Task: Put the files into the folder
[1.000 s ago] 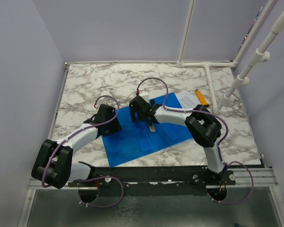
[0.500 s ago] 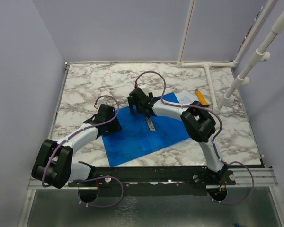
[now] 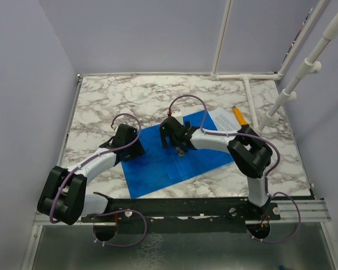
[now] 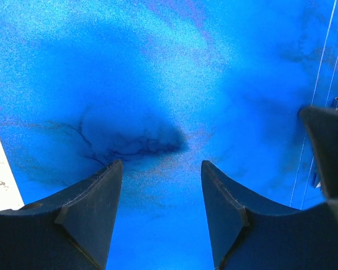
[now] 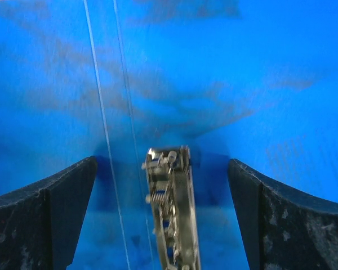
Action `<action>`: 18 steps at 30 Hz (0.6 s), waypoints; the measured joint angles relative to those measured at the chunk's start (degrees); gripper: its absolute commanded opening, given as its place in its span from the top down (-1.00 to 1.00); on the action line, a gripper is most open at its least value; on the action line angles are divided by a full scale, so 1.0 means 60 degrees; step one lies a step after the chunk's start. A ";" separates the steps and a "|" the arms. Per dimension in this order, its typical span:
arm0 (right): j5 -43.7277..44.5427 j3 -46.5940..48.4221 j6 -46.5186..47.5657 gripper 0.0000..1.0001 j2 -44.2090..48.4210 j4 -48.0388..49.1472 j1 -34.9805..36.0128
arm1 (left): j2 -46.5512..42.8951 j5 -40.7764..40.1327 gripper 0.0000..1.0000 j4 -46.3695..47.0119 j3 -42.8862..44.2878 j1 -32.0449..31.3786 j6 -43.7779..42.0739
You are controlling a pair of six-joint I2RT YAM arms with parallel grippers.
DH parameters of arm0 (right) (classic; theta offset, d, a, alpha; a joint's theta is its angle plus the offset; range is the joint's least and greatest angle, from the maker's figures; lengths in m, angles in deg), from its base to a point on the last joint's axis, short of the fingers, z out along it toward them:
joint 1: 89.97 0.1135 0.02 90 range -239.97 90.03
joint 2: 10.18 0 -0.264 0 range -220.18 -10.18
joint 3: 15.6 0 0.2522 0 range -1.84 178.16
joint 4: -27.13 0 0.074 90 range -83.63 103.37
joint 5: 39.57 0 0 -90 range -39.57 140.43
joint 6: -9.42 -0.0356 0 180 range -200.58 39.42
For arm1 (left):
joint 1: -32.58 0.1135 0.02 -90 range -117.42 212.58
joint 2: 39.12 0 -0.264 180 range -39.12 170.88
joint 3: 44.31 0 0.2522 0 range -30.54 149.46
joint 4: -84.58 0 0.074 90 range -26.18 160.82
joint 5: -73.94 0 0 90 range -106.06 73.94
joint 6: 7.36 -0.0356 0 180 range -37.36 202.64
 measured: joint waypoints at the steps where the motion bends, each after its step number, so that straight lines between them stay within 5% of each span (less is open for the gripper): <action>1: 0.0047 -0.0193 -0.0120 -0.99 0.0153 -0.0044 0.0142 | 0.0000 0.0000 -0.21 0.0011 -0.0004 0.0000 0.0015; 18: 0.0707 -0.1840 -0.1953 -0.98 0.1588 -0.1169 0.2095 | -0.0160 -0.0004 -0.21 0.0459 -0.0270 0.0000 0.0124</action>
